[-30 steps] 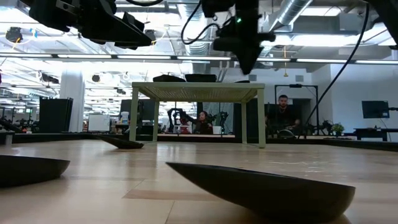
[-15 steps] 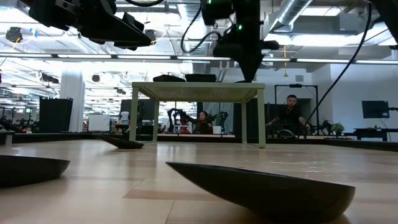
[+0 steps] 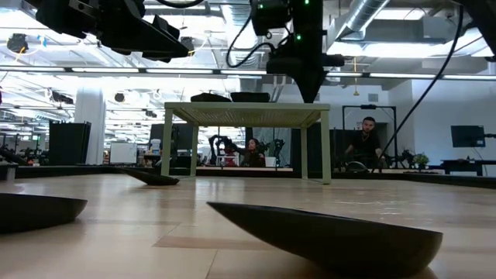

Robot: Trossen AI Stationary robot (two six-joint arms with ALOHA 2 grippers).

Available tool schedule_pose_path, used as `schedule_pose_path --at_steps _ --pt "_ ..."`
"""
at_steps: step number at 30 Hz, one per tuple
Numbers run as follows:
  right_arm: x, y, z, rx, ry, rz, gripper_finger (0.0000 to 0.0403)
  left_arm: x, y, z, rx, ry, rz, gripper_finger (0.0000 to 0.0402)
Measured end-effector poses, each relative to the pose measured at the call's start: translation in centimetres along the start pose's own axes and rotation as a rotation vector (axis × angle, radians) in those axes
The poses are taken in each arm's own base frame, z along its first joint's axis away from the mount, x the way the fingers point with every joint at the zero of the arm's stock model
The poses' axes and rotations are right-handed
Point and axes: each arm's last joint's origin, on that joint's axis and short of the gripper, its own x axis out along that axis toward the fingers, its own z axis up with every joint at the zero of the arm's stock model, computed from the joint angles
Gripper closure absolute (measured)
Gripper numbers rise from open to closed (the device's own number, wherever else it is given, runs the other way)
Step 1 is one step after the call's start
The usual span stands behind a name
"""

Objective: Pick & Place Mini shaped plates
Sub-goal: Stack the drop-shaped plate on top of the other drop-shaped plate on the shelf

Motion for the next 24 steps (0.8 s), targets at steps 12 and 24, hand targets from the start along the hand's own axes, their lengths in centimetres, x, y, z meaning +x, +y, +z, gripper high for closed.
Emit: schedule_pose_path --at_steps 12,24 --pt "-9.3 5.8 -8.4 -0.28 -0.163 0.24 0.0395 0.0 -0.1 0.0 -0.034 -0.009 -0.031 0.0282" --pt "-15.3 4.4 -16.9 -0.591 -0.47 0.629 0.0395 1.5 -0.9 -1.0 -0.274 0.068 -0.087 0.0305"
